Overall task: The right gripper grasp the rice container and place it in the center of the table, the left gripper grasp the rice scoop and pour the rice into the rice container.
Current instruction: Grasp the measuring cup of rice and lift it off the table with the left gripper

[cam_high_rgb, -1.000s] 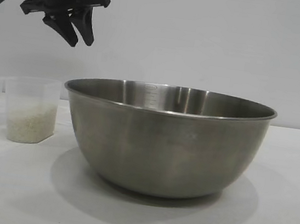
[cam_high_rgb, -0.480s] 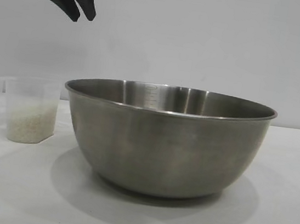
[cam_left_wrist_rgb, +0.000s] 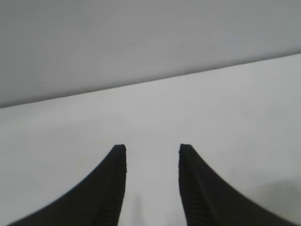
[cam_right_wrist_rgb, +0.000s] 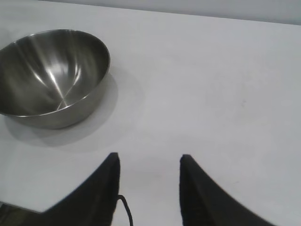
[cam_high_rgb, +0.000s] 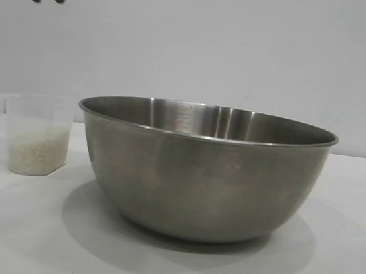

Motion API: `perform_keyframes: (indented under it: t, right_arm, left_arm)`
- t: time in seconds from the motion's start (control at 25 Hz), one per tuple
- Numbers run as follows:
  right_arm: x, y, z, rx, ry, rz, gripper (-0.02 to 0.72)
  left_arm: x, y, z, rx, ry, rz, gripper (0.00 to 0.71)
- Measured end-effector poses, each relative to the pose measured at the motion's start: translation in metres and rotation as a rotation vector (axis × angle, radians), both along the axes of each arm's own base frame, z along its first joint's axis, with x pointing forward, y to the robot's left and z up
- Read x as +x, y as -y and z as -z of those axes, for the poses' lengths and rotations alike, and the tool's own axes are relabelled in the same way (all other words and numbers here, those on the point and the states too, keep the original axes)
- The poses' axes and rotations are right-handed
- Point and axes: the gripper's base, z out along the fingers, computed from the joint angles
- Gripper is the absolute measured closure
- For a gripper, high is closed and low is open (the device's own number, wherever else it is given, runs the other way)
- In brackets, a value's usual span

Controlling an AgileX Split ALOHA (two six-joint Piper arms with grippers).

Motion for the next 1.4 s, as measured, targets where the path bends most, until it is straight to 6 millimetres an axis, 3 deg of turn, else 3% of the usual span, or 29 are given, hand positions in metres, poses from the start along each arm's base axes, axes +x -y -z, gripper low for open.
perform_keyframes:
  t: [0.24,0.4,0.68,1.16,1.4]
  right_arm:
    - [0.0,0.0,0.0,0.0,0.0,0.0,0.445]
    - [0.0,0.0,0.0,0.0,0.0,0.0,0.445]
    - [0.0,0.0,0.0,0.0,0.0,0.0,0.445]
    - [0.0,0.0,0.0,0.0,0.0,0.0,0.445]
    - [0.0,0.0,0.0,0.0,0.0,0.0,0.445]
  left_arm:
    - [-0.053,-0.017,0.03,0.057,0.08,-0.036,0.487]
    - [-0.077,-0.024,0.058,0.056,0.058,-0.065,0.487]
    - [-0.103,-0.03,0.083,0.094,0.023,-0.055,0.487]
    - [-0.099,-0.029,0.12,0.109,-0.082,-0.053,0.487]
    - [-0.09,-0.021,0.137,0.14,-0.021,0.043,0.487]
